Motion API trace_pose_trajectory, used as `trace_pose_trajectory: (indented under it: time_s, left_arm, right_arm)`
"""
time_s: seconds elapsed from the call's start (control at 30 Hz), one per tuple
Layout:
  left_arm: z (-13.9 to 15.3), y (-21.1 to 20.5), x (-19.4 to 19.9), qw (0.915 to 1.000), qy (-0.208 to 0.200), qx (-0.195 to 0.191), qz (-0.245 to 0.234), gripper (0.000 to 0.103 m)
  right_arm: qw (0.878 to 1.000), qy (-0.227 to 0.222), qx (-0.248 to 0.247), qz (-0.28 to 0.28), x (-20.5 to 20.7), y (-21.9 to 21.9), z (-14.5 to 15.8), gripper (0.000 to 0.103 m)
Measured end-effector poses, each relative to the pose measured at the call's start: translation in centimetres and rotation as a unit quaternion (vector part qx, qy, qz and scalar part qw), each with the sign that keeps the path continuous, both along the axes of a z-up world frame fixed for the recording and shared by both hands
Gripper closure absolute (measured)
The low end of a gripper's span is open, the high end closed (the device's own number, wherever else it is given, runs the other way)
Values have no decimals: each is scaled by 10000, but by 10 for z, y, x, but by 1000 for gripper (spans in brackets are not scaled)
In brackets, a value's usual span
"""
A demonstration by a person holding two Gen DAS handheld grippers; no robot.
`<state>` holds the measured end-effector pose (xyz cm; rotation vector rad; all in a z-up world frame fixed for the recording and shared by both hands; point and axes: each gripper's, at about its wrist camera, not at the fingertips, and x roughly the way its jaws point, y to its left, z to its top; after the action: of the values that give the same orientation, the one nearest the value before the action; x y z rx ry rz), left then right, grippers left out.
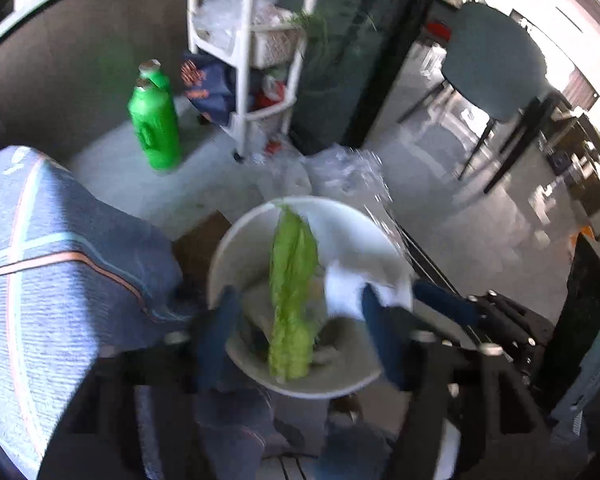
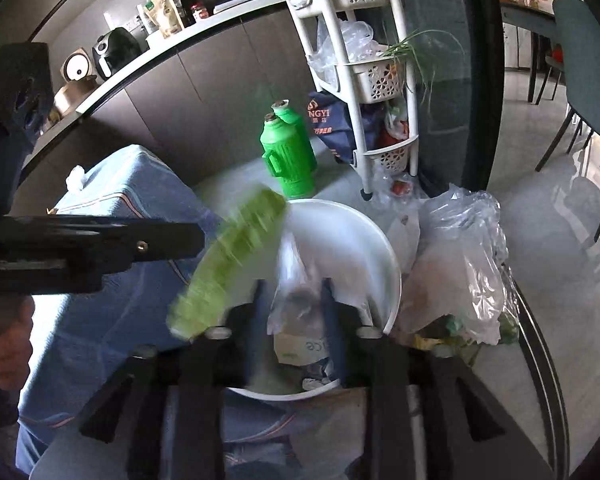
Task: Collect trash
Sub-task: 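Open both tools to drop the leaf and receipt into the bucket, then move both tools back over the blister pack and yellow wrapper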
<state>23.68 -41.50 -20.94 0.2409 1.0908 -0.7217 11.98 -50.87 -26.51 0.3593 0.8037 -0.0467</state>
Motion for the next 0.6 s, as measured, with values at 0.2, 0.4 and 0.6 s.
trace_pose_trajectory:
  time_s: [0.2,0.4,0.6]
  left_arm:
    - [20,9,-4,9987,-456,-5,218,4]
    - [37,21,-10,9979,-508,11,403,4]
    - [68,46,-28,9948,-793,-61,642,4]
  right_arm:
    - [9995,-250,-185,-79,-9,0,7,9]
    - [9996,-139,-257,-49,-11,8,16,9]
    - [9995,-233,-217,63,-17,23,34,9]
